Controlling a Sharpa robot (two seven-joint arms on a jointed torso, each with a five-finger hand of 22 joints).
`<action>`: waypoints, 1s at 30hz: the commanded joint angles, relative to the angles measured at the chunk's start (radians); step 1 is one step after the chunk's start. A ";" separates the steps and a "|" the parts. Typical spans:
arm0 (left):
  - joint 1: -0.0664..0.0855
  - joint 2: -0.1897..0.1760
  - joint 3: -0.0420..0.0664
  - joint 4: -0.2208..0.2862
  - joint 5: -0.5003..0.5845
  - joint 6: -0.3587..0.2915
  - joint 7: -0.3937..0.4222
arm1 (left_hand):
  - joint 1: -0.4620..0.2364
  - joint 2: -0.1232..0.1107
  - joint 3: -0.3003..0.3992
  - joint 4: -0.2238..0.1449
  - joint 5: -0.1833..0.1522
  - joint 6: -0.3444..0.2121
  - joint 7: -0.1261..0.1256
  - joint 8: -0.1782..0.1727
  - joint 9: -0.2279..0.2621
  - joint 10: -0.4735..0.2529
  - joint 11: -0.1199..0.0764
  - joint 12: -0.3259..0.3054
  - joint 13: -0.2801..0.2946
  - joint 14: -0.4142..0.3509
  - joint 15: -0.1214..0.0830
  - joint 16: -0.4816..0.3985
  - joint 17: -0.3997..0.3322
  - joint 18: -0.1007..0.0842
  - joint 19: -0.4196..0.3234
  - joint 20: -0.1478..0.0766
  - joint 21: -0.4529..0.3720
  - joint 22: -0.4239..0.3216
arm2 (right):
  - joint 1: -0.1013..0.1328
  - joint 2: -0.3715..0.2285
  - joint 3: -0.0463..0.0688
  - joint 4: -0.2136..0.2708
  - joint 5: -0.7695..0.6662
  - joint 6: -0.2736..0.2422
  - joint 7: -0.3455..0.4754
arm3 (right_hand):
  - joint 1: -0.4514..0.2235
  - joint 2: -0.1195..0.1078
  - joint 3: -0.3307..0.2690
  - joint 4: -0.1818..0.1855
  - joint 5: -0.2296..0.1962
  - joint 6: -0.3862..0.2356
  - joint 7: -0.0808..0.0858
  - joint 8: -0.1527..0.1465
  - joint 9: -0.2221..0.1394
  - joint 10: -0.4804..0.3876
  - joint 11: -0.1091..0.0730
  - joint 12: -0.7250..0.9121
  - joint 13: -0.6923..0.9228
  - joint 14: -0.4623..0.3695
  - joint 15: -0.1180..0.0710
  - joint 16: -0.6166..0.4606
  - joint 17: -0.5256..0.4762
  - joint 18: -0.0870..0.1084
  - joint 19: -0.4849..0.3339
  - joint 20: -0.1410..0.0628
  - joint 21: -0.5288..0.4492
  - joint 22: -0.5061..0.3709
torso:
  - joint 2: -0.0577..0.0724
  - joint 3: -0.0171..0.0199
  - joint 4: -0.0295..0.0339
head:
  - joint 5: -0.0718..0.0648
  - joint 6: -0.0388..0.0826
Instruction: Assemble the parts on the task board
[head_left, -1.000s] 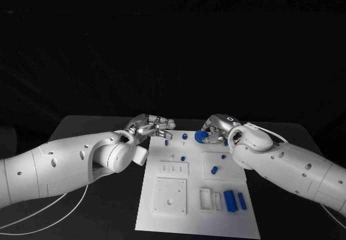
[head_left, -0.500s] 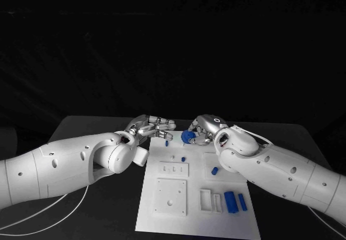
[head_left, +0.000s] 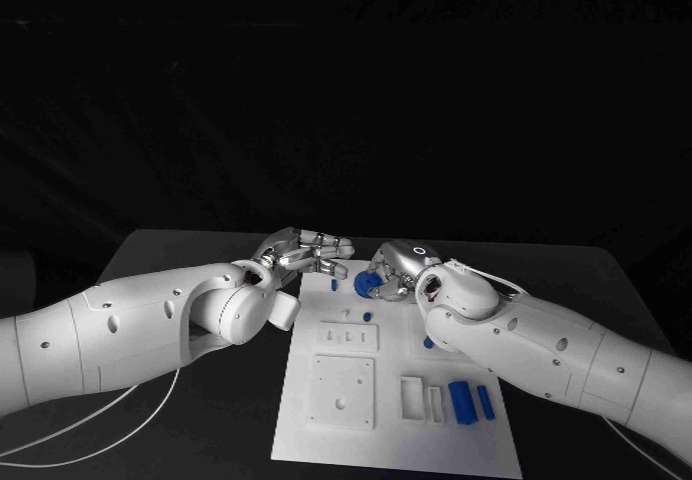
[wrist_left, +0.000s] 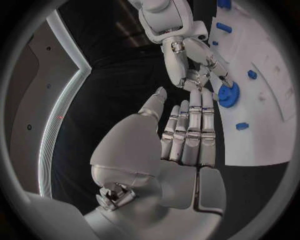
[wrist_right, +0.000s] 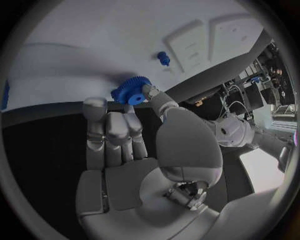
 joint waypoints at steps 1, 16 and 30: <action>0.001 0.004 0.001 0.001 -0.003 0.002 0.006 | -0.005 -0.002 0.005 0.003 0.006 0.003 0.003 -0.004 0.001 -0.005 -0.003 -0.003 0.002 -0.006 0.000 0.003 0.001 0.003 -0.007 0.002 0.004 -0.002 | 0.000 0.010 -0.006 -0.015 -0.016 0.017 0.008 | 0.011 0.002 -0.001 0.003 0.004 0.031 -0.011 0.006 0.005 -0.004 -0.003 -0.004 -0.001 0.000 -0.007 -0.001 -0.002 -0.010 0.036 -0.004 -0.004 0.072 | 0.000 0.0001 0.0014 | 0.000 0.000; 0.001 0.007 0.001 0.001 -0.003 0.003 0.006 | -0.005 -0.002 0.005 0.003 0.006 0.002 0.003 -0.004 0.001 -0.005 -0.003 -0.003 0.002 -0.007 0.000 0.002 0.001 0.003 -0.008 0.002 0.004 -0.003 | 0.000 0.046 -0.018 -0.078 -0.016 0.017 0.014 | 0.007 0.001 -0.004 0.009 0.002 0.016 -0.007 0.006 0.003 -0.010 -0.001 -0.014 -0.009 -0.001 -0.006 -0.006 -0.006 -0.009 0.035 -0.003 -0.013 0.070 | 0.000 0.0002 0.0006 | 0.001 0.001; 0.001 0.006 0.001 -0.001 -0.003 0.003 0.005 | -0.005 -0.002 0.005 0.003 0.006 0.002 0.003 -0.004 0.001 -0.005 -0.003 -0.003 0.002 -0.007 0.000 0.002 0.001 0.003 -0.008 0.002 0.004 -0.003 | 0.000 0.041 -0.021 -0.072 0.025 -0.041 0.030 | 0.010 -0.013 -0.260 0.198 -0.051 -0.119 0.023 0.007 -0.002 -0.026 0.022 -0.032 -0.041 -0.004 0.005 -0.017 -0.013 0.010 0.041 0.010 -0.047 0.066 | -0.001 0.0008 -0.0011 | 0.004 0.002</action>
